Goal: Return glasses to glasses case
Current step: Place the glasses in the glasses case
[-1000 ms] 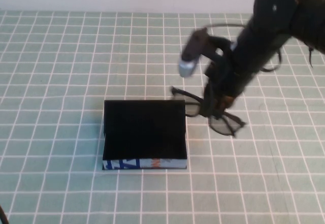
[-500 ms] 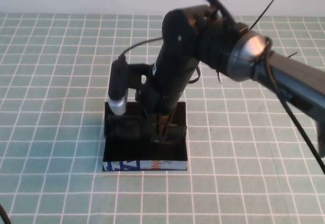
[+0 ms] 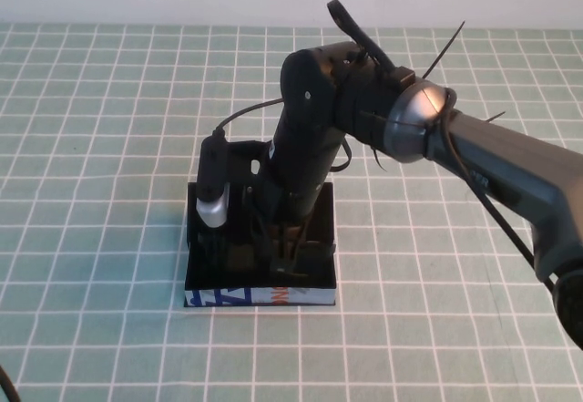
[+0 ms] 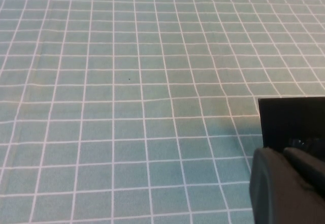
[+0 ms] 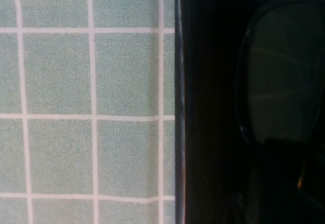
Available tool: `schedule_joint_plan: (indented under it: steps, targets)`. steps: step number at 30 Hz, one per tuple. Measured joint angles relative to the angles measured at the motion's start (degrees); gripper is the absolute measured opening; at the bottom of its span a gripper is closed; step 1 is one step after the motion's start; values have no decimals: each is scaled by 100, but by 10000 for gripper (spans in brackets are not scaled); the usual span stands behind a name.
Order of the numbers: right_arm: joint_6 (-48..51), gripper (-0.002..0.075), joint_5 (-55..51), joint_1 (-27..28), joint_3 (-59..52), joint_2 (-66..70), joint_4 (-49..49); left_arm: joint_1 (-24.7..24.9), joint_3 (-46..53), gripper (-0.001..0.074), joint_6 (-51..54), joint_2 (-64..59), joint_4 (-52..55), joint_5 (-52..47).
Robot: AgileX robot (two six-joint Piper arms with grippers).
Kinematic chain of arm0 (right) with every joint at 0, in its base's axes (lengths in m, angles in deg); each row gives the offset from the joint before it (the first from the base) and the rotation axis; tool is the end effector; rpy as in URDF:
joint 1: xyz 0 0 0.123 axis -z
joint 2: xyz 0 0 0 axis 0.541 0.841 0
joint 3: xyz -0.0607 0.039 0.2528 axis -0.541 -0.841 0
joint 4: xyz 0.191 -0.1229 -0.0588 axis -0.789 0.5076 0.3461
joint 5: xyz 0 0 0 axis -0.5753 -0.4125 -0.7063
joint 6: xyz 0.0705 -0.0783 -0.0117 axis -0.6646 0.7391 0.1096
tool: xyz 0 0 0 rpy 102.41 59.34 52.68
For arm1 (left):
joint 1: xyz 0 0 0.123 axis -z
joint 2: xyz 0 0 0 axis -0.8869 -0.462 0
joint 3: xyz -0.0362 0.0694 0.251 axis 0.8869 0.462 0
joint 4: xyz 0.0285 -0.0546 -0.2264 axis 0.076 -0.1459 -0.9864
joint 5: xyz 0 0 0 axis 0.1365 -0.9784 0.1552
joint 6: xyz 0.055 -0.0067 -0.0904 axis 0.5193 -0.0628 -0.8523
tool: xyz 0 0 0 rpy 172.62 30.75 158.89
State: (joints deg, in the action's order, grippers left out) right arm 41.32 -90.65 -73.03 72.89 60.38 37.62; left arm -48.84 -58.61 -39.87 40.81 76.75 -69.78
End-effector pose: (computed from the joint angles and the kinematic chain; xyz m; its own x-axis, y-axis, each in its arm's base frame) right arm 0.3237 0.2997 0.2006 0.0776 -0.9592 -0.2718 -0.9961 -0.0632 -0.0614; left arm 0.0863 -0.0131 0.3174 -0.4034 -0.0083 -0.9150 0.1304 0.9892 -0.0665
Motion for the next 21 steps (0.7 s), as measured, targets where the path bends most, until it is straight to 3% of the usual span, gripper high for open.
schedule_joint_plan:
  steps: [5,9,12,17,21]
  targets:
    - [0,216,0,0,0,0,-64,0,0,1,0,0,-7,0]
    - [-24,243,0,0,0,-83,-101,0,0,2,4,0,-7,0]
    - [-112,204,0,39,0,-315,-124,0,0,1,175,0,-66,-5]
    - [-772,28,25,382,0,-858,-244,0,0,1,1339,-58,-1128,-118]
    - [-1666,-3,71,701,0,-1053,-564,0,0,2,2610,-400,-2264,-364]
